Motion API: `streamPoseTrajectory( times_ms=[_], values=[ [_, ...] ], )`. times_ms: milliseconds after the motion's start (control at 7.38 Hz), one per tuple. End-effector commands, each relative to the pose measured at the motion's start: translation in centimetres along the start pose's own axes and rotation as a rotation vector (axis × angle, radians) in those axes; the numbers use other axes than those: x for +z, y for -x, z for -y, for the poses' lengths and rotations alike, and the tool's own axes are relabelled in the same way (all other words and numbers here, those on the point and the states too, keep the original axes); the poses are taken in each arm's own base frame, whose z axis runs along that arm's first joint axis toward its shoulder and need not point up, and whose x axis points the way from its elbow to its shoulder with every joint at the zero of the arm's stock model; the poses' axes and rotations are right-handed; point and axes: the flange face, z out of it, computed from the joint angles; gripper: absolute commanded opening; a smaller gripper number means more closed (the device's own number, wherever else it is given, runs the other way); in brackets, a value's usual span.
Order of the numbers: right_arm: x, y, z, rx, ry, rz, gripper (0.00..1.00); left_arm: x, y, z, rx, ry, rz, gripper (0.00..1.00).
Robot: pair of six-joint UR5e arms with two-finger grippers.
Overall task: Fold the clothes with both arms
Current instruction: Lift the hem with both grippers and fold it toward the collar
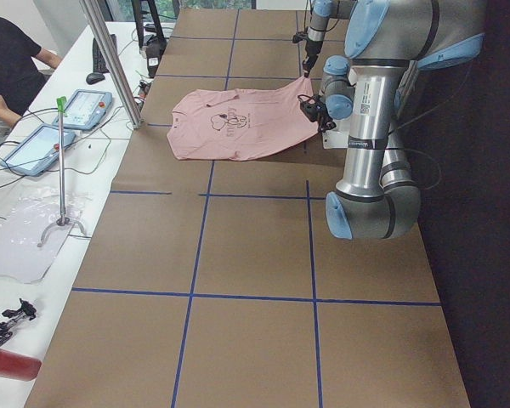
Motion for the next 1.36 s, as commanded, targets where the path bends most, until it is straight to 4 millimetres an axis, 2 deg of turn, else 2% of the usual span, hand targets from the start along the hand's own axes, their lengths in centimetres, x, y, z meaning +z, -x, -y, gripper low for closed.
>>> streamPoseTrajectory(
  times_ms=[0, 136, 271, 407, 678, 813, 1084, 1220],
  values=[
    [-1.1, 3.4, 3.7, -0.017, -0.067, 0.083, 0.0, -1.0, -1.3, 4.1, -0.024, -0.08, -0.02, 0.0],
    [0.1, 6.2, 5.6, -0.052, -0.115, 0.112, 0.0, -2.7, -3.6, 7.5, 0.038, -0.143, -0.07, 0.0],
    [2.3, 9.1, 8.5, -0.049, -0.167, 0.118, 0.0, -2.5, -5.6, 11.3, 0.081, -0.22, -0.068, 0.0],
    [3.3, 11.8, 11.9, -0.083, -0.192, 0.092, 0.0, -1.3, -6.9, 14.6, 0.095, -0.277, -0.044, 0.0],
    [5.4, 15.6, 19.2, -0.15, -0.268, 0.032, 0.0, -0.5, -10.7, 20.5, 0.124, -0.365, -0.036, 0.0],
    [6.1, 18.4, 23.1, -0.141, -0.294, 0.018, 0.0, 1.1, -11.8, 23.4, 0.111, -0.398, -0.056, 0.0],
    [8.1, 23.4, 29.9, -0.182, -0.35, -0.036, 0.0, 2.3, -14.4, 29.3, 0.124, -0.543, -0.07, 0.0],
    [10.1, 25.1, 31.3, -0.193, -0.355, -0.074, 0.0, 4.4, -16.3, 31.1, 0.122, -0.562, -0.083, 0.0]
  ],
)
